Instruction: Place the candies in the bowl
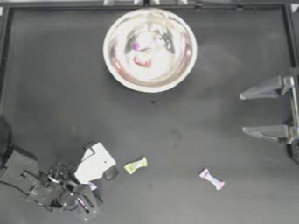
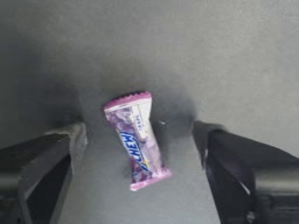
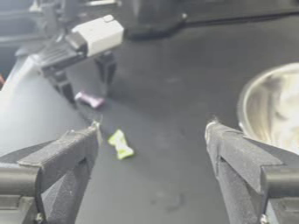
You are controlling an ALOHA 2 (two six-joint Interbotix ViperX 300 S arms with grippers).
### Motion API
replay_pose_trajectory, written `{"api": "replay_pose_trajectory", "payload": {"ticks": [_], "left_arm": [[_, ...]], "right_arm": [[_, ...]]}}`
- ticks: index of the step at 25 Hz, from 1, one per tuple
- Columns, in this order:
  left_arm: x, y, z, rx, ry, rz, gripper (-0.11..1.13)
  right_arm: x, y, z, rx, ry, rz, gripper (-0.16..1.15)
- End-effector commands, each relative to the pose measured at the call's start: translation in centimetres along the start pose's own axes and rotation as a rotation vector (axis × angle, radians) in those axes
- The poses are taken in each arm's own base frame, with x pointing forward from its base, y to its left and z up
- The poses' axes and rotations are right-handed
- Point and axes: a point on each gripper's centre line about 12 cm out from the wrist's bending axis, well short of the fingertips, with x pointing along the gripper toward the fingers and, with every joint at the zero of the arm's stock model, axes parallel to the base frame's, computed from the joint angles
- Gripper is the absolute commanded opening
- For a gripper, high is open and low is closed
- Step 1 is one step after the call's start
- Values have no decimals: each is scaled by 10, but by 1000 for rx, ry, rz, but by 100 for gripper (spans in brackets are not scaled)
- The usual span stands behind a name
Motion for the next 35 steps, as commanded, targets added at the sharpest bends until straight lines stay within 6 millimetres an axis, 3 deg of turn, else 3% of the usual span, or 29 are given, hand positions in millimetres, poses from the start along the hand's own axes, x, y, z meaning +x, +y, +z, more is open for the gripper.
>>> {"api": "replay_pose_trajectory", "payload": {"ticks": [1, 3, 6, 8, 13, 17, 22, 26, 31, 35], "left_arm": [[-8, -7, 3, -8, -10, -35, 94], [-9, -7, 3, -8, -10, -37, 80], [-10, -8, 2, 5, -11, -42, 46], [-11, -9, 1, 17, -11, -44, 34], [-20, -11, 3, 33, -30, -70, 36], [-51, -13, 16, 77, -123, -140, 35], [-87, 1, 48, 120, -277, -173, 32], [-116, 20, 76, 180, -409, -168, 32], [-151, 62, 117, 224, -546, -119, 32], [-167, 94, 145, 232, -637, -97, 32]], "right_arm": [[1, 2, 9, 1, -22, 7, 100], [1, 2, 9, 2, -24, 8, 100], [1, 2, 9, -1, -25, 9, 100], [1, 2, 9, -3, -25, 9, 100], [1, 2, 9, 1, -25, 8, 100], [1, 2, 9, 2, -25, 9, 100], [1, 2, 9, 6, -25, 9, 100], [2, 2, 11, 9, -27, 10, 100], [4, 3, 12, 9, -24, 9, 100], [5, 2, 11, 10, -18, 6, 100]]}}
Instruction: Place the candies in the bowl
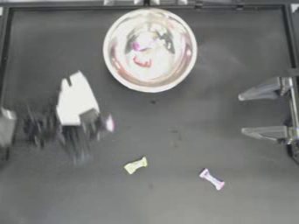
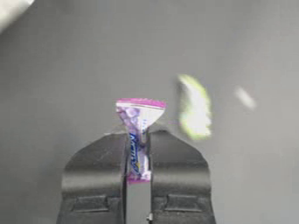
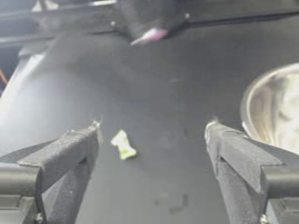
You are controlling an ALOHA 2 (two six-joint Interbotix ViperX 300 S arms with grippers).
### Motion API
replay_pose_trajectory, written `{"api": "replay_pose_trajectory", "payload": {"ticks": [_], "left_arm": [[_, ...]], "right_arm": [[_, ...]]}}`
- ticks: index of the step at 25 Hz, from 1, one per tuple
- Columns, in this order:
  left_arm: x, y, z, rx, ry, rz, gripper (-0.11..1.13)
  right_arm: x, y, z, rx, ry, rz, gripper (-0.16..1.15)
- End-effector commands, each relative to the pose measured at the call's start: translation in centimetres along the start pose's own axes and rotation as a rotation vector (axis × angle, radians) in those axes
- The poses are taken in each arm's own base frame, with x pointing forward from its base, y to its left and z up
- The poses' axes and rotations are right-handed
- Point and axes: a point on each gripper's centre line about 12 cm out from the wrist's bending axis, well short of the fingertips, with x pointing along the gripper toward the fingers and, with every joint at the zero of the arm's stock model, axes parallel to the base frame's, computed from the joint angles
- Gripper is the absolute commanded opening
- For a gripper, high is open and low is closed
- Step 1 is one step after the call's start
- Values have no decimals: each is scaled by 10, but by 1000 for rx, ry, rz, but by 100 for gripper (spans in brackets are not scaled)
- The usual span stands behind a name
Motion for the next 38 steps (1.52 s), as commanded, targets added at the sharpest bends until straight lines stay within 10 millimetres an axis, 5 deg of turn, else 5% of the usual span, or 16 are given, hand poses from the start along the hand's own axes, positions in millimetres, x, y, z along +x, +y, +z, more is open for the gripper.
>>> {"api": "replay_pose_trajectory", "payload": {"ticks": [1, 7, 16, 26, 31, 34, 38], "left_arm": [[-13, 29, 29, -18, -112, 1, 32], [-6, 68, 75, 57, -155, 74, 31], [55, 121, 134, 130, -111, 97, 31], [124, 166, 138, 138, -22, 109, 31], [142, 169, 134, 143, 6, 107, 34], [147, 169, 132, 158, 28, 103, 46], [150, 163, 127, 190, 75, 88, 102]], "right_arm": [[2, 1, 11, 4, -23, 0, 100], [3, -2, 11, 13, -31, -14, 100], [10, -3, 10, 19, -29, -13, 100], [12, -4, 9, 19, -33, -17, 100], [12, -4, 7, 19, -30, -20, 100], [12, -5, 7, 19, -29, -20, 100], [12, -4, 7, 18, -30, -20, 100]]}}
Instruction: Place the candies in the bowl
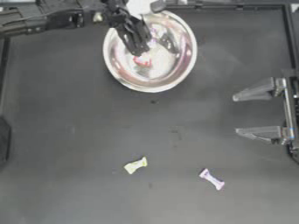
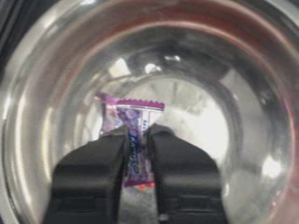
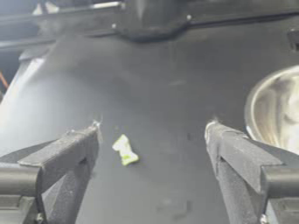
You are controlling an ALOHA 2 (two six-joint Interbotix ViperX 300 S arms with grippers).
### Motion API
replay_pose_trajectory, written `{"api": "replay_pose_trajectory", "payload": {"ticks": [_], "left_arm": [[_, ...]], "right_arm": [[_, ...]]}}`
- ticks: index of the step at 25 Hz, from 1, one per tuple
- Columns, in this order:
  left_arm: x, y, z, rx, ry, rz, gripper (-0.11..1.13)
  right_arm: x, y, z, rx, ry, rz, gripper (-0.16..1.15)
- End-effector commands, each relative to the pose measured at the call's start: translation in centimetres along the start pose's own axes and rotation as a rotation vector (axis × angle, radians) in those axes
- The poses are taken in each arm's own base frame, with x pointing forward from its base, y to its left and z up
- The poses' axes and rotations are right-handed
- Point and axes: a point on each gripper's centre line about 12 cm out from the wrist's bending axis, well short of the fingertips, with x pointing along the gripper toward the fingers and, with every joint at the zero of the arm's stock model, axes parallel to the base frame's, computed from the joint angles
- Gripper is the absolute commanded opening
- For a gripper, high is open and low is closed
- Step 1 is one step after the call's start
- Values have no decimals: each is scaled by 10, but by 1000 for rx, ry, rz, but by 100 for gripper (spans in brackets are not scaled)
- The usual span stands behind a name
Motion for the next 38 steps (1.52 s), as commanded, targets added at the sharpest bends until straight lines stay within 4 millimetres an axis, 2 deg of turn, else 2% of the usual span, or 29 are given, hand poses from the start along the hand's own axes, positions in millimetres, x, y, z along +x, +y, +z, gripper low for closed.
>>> {"api": "replay_pose_trajectory", "payload": {"ticks": [1, 2, 5, 9, 15, 20, 27, 30, 33, 38], "left_arm": [[-20, 0, 17, 13, -47, 1, 110], [-21, -1, 18, 14, -50, 0, 110], [-24, 0, 22, 16, -62, 4, 98], [-38, 1, 29, 37, -95, 11, 103], [-95, -13, 40, 75, -193, 10, 103], [-149, -42, 27, 98, -262, -40, 101], [-216, -93, -16, 115, -408, -167, 88], [-238, -110, -42, 122, -505, -210, 88], [-250, -120, -71, 97, -595, -250, 88], [-255, -134, -121, 80, -690, -315, 88]], "right_arm": [[2, 1, 8, -2, -20, 3, 100], [2, 1, 8, 0, -18, 2, 100], [2, 1, 7, 0, -17, 2, 100], [2, 0, 6, 2, -16, -1, 100], [2, -2, 7, 4, -12, -11, 100], [2, -2, 6, 1, -11, -12, 100], [1, -4, 8, -1, -3, -24, 100], [0, -5, 8, 1, -2, -26, 100], [0, -5, 9, 6, -1, -30, 100], [-1, -5, 11, 10, 28, -36, 100]]}}
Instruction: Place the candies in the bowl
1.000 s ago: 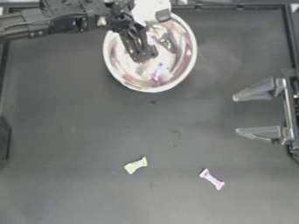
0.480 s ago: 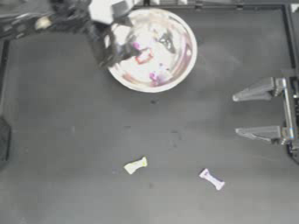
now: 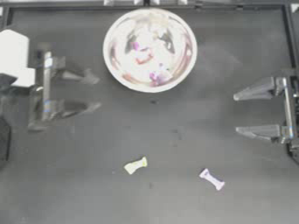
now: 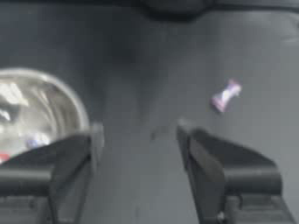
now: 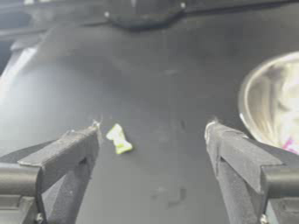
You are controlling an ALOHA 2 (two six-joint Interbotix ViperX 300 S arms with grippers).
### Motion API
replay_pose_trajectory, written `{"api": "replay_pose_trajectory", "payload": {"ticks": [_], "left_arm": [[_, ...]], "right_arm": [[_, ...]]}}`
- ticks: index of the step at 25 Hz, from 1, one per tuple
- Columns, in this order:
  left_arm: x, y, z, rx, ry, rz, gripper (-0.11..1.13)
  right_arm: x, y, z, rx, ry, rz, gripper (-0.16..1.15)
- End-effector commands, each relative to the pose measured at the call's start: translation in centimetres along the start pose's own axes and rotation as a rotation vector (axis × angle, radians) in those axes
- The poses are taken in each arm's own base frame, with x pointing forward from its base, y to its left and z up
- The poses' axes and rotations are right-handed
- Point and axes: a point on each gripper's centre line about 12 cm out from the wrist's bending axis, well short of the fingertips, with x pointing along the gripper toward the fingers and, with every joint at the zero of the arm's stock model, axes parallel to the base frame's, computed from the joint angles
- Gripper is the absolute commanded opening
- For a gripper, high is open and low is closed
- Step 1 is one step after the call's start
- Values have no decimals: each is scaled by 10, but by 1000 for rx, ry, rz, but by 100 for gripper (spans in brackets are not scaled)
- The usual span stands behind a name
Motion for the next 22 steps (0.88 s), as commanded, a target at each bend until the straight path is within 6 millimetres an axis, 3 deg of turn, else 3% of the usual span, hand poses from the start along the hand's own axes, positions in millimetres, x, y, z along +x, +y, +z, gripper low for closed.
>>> {"api": "replay_pose_trajectory", "payload": {"ticks": [1, 6, 14, 22], "left_arm": [[-17, -14, -16, 2, -84, -39, 88], [-28, -20, -35, 0, -116, -60, 88], [-30, -20, -42, 0, -109, -59, 88], [-30, -18, -47, 0, -100, -49, 88]], "right_arm": [[0, 1, 15, 8, -5, -3, 100], [-2, 2, 18, 38, 74, -11, 100], [-8, 13, 30, 189, 371, 1, 98], [13, 37, 27, 317, 742, -126, 97]]}}
